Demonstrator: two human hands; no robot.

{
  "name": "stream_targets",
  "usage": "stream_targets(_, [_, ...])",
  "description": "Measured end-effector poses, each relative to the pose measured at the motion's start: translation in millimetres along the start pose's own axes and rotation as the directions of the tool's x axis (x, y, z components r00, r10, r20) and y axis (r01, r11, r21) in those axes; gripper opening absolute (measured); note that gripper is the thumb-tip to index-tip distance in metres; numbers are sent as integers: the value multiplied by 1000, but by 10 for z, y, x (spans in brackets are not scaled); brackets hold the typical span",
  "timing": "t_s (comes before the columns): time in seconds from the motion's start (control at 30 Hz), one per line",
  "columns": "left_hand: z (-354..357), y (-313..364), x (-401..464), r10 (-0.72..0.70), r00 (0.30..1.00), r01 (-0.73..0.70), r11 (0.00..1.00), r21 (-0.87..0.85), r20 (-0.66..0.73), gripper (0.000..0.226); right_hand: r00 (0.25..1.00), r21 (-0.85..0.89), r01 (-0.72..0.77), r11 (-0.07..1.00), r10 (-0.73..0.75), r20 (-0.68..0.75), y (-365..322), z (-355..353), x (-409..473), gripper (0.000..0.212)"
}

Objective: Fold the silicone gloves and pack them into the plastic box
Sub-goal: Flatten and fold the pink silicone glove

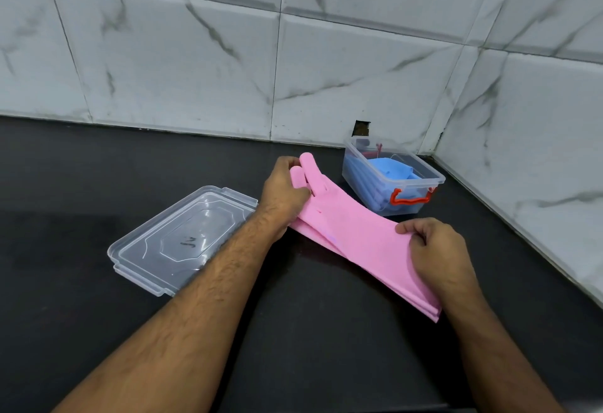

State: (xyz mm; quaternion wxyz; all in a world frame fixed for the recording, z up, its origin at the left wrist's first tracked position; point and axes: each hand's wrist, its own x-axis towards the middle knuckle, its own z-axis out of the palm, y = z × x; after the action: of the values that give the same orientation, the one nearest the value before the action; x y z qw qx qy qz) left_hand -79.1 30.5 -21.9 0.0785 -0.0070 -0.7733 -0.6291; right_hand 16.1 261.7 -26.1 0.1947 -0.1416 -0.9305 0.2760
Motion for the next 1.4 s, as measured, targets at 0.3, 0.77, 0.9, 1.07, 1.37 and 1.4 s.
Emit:
stream_targets(0.3, [6, 6, 28, 16, 1000, -15, 983, 183, -3, 52, 999, -56, -29, 998, 31, 34, 6, -3, -8, 34])
stream_targets(0.77, [31, 148, -160, 364, 824, -566, 580, 586, 435, 35, 992, -336, -61, 940, 93, 82, -114, 51, -20, 35])
stream_targets(0.9, [253, 83, -345, 253, 622, -740, 500, 450, 741, 63, 990, -333, -103, 937, 130, 60, -96, 35, -22, 27])
stream_targets(1.07, [401, 17, -513, 123, 537, -758, 504, 414, 834, 103, 995, -273, -84, 958, 95, 29, -11, 20, -51, 18])
stream_targets(1.37, [349, 107, -512, 1, 494, -725, 553, 411, 869, 141, 979, 461, -110, 880, 14, 206, -4, 6, -72, 19])
stream_targets(1.4, [351, 93, -515, -31, 490, -702, 579, 415, 871, 146, 962, 606, -206, 768, 48, 267, -16, 4, -67, 16])
